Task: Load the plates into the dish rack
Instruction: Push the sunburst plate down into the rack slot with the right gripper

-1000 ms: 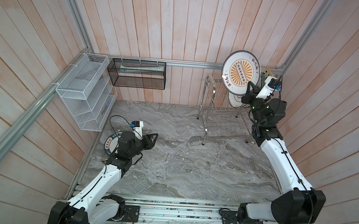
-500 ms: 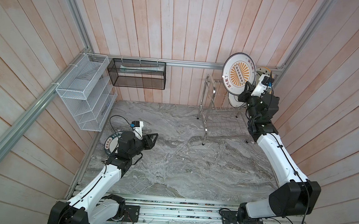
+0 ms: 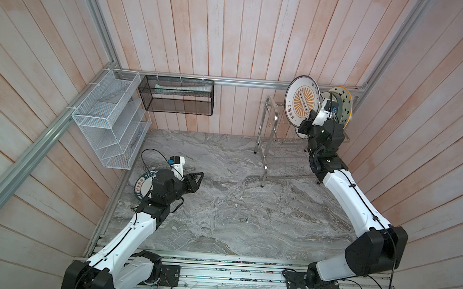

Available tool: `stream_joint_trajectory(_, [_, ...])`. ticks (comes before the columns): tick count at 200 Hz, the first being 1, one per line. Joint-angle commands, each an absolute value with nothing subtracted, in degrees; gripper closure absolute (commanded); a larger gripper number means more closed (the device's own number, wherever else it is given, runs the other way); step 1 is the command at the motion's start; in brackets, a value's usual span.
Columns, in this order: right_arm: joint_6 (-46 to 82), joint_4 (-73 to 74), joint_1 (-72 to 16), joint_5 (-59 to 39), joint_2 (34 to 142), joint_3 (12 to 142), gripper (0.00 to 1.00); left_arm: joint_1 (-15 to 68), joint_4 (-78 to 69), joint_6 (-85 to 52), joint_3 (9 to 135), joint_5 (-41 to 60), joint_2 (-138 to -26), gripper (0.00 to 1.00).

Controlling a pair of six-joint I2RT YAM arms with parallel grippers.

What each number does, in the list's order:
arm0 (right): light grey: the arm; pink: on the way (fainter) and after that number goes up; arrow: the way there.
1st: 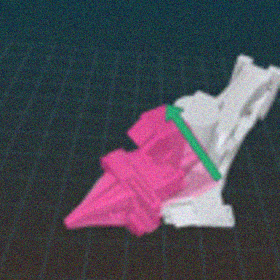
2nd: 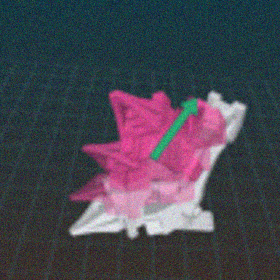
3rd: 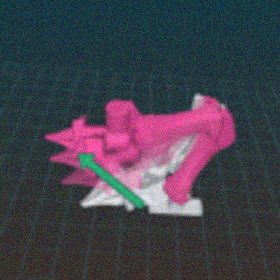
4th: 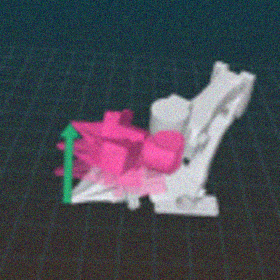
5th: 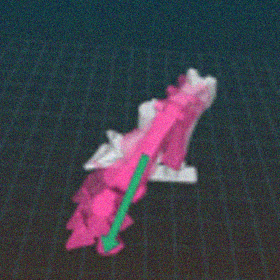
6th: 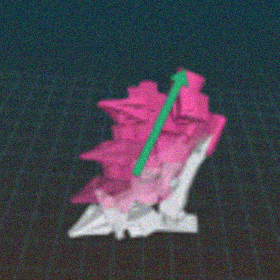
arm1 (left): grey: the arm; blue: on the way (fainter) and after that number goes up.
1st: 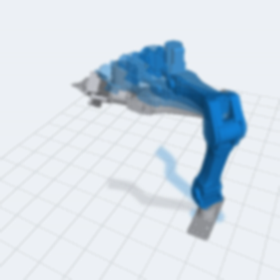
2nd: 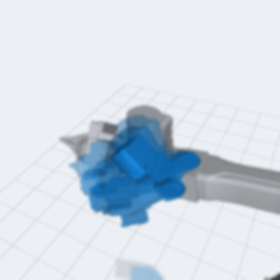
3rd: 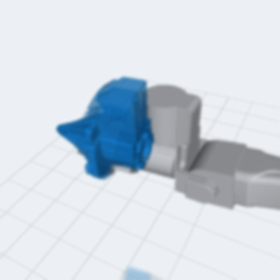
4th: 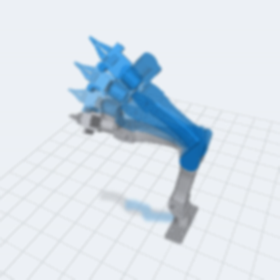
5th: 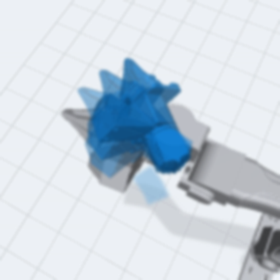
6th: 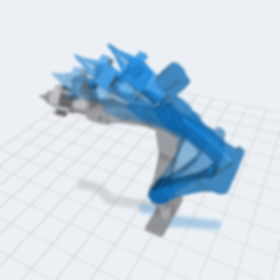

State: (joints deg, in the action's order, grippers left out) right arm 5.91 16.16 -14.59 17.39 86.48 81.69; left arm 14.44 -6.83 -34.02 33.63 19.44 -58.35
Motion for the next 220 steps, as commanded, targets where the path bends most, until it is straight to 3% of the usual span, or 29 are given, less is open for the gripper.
stream_joint_trajectory(1, [5.05, 18.81, -14.85, 20.37, 86.39, 82.27, 1.0, 14.76, -6.41, -32.78, 33.02, 19.8, -57.5, 0.57])
stream_joint_trajectory(220, [-2.23, 18.62, -16.59, 27.24, 88.35, 79.66, 1.0, 14.73, -6.2, -32.7, 33.31, 19.98, -57.74, 0.57])
